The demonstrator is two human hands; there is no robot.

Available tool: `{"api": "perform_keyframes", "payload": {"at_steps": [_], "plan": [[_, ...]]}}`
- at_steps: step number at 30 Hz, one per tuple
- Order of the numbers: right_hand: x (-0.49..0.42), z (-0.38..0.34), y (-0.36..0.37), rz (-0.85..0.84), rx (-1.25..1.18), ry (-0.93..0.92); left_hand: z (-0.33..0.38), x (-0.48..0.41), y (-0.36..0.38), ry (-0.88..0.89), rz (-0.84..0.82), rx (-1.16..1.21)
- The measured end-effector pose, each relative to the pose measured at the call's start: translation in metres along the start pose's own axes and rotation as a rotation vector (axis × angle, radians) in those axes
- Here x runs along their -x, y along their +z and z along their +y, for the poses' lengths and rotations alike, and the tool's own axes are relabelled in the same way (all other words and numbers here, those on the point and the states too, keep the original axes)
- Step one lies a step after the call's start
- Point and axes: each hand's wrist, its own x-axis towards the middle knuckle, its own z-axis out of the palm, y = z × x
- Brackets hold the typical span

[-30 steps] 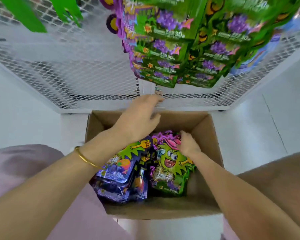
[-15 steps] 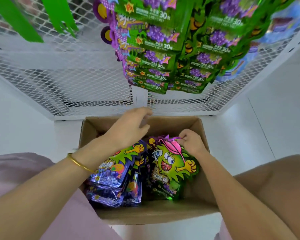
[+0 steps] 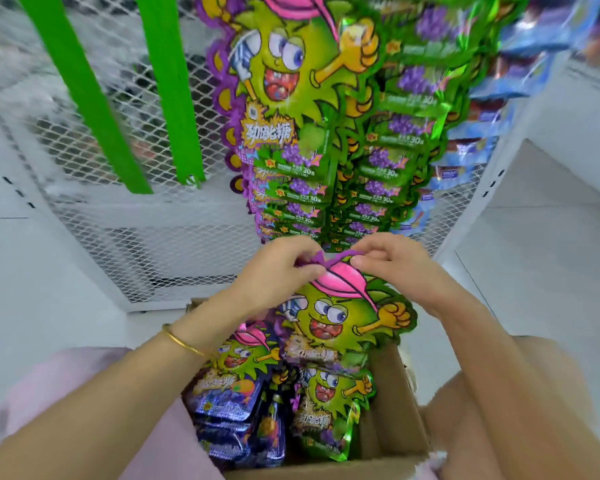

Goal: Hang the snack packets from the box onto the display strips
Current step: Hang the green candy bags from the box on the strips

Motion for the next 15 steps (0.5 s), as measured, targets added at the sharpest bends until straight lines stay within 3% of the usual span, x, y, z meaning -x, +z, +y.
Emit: {"api": "perform_keyframes", "payload": {"at_steps": [6,11,15], "plan": [[-0.008,-0.079,-0.027,0.158,0.148,-0.188,0.054,-0.017,-0.092,0.021,0.106,0.009],[-0.031,-0.142,-0.067,0.265,0.266,-0.313,0.107,-0.072,-0.182,0.096,0.562,-0.007],[-0.045,-0.175,-0.09,0.353,0.357,-0.394,0.136,-0.127,-0.216,0.096,0.659,0.036]]}}
